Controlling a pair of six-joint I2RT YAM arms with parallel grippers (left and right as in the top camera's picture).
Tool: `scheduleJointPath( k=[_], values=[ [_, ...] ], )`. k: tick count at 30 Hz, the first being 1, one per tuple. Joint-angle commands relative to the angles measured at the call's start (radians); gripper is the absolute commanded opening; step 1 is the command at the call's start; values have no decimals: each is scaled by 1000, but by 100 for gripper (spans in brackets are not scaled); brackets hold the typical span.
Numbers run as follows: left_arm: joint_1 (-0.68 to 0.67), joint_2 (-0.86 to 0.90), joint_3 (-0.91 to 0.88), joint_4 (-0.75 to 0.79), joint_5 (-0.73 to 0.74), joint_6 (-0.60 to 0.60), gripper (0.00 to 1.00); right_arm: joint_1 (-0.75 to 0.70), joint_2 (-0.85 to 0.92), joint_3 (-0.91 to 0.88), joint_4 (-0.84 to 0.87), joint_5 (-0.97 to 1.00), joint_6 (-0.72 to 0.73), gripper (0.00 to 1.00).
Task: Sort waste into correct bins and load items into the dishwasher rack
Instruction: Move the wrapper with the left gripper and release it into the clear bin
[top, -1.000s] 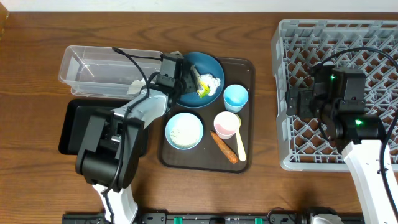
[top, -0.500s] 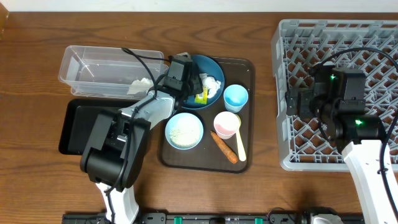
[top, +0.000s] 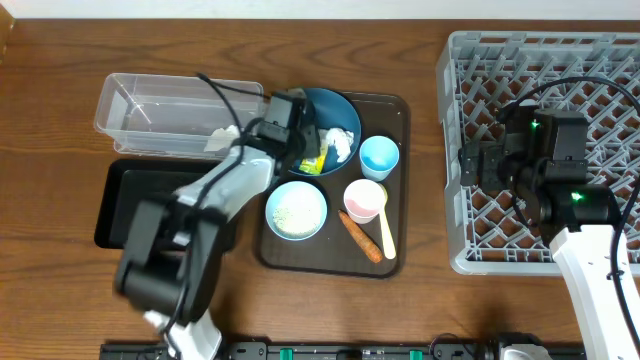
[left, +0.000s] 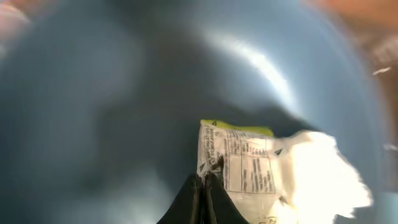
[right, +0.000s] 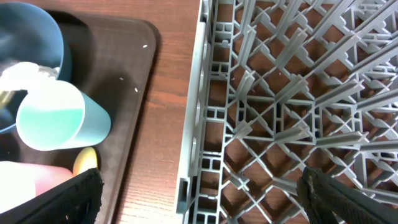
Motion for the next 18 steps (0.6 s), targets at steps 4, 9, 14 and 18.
scheduleJointPath(
  k=[4, 9, 14, 18],
  values=[
    [99, -253, 15, -14, -14, 92, 7, 3, -1, 18, 5, -8, 3, 99],
    [228, -322, 15, -57, -86, 91, 8, 3, -1, 18, 5, -8, 3, 99],
    [346, -293, 15, -100, -136, 90, 10, 3, -1, 18, 10, -8, 3, 99],
    [384, -251, 15, -100, -136, 90, 17, 3, -1, 18, 10, -9, 3, 99]
  ],
)
